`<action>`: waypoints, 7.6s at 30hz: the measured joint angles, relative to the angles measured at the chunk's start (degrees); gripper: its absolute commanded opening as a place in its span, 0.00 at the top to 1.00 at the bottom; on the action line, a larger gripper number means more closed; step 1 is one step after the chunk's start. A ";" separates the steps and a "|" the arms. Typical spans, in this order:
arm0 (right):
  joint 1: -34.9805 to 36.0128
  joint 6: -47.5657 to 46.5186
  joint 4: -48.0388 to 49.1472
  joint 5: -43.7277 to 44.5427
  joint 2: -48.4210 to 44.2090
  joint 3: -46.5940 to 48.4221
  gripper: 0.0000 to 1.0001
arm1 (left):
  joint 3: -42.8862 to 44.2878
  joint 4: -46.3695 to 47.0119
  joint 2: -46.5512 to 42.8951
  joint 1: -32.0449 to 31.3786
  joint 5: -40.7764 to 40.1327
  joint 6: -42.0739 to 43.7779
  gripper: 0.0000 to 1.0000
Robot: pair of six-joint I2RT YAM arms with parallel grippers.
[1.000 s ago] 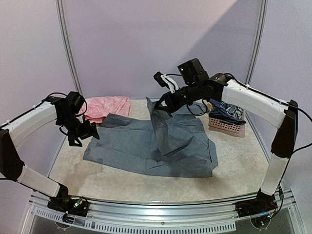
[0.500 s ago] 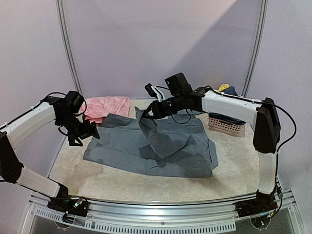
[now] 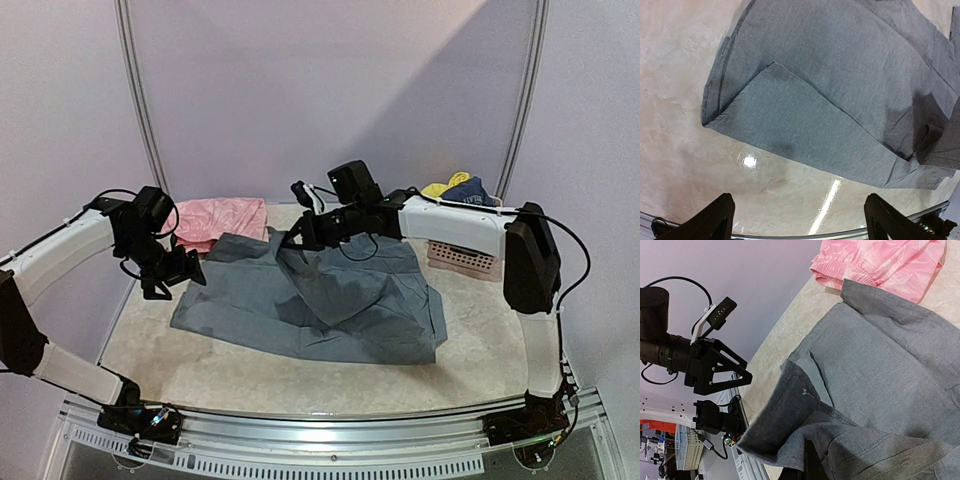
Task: Fold and stack the mixed laundry pile
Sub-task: Fold the crumpled shirt at the center of the board, then adjust the 1/3-folded shirt at the center of the board.
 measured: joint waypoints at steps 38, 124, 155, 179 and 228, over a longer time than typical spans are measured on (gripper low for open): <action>-3.72 -7.02 -17.25 8.33 -1.09 4.11 0.37 | 13.00 5.62 14.73 -7.41 5.55 0.22 0.30; -11.19 -20.20 -18.47 10.49 -26.40 -54.36 0.94 | 51.56 -10.05 60.48 -36.06 -10.34 15.69 1.00; -11.23 -19.54 -20.70 10.01 -23.87 -52.02 0.94 | 25.51 -8.31 28.72 -28.33 -30.99 29.75 1.00; -11.74 -17.99 -22.97 11.15 -36.70 -55.06 0.76 | 4.33 5.35 5.14 -26.16 -40.41 42.97 0.96; -12.66 -15.02 -21.66 8.70 -37.35 -43.56 0.75 | -21.88 17.51 2.93 -13.90 -5.99 -1.95 0.44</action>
